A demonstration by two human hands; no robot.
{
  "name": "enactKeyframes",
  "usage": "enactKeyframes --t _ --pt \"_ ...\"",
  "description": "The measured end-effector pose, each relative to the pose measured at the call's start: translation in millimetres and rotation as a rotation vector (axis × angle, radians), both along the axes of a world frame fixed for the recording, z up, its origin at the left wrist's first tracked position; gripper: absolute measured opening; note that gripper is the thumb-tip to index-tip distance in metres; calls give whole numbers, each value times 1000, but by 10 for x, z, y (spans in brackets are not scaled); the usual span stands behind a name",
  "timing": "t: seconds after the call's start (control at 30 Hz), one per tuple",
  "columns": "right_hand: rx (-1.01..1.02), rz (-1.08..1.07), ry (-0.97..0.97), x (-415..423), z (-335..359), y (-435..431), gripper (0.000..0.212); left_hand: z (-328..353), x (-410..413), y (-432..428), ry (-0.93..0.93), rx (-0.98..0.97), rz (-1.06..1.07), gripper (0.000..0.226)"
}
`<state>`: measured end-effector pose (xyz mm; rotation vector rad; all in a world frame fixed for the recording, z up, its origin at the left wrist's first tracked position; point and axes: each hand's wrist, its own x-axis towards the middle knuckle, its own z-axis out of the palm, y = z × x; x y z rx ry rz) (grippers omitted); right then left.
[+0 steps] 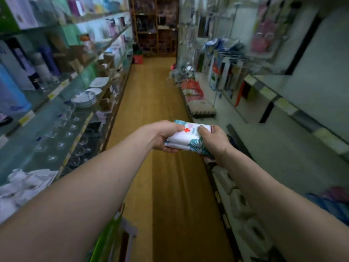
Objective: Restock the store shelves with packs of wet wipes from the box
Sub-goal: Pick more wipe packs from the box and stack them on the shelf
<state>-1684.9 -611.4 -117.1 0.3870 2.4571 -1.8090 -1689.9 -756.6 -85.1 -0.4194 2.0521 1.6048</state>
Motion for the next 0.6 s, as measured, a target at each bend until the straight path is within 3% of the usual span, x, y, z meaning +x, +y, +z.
enactKeyframes --t 0.37,0.6 --pt "-46 -254 126 692 618 1960 51 631 264 1991 45 64 -314 21" --pt "-79 -445 132 1108 725 2909 38 796 524 3048 107 27 -481 21"
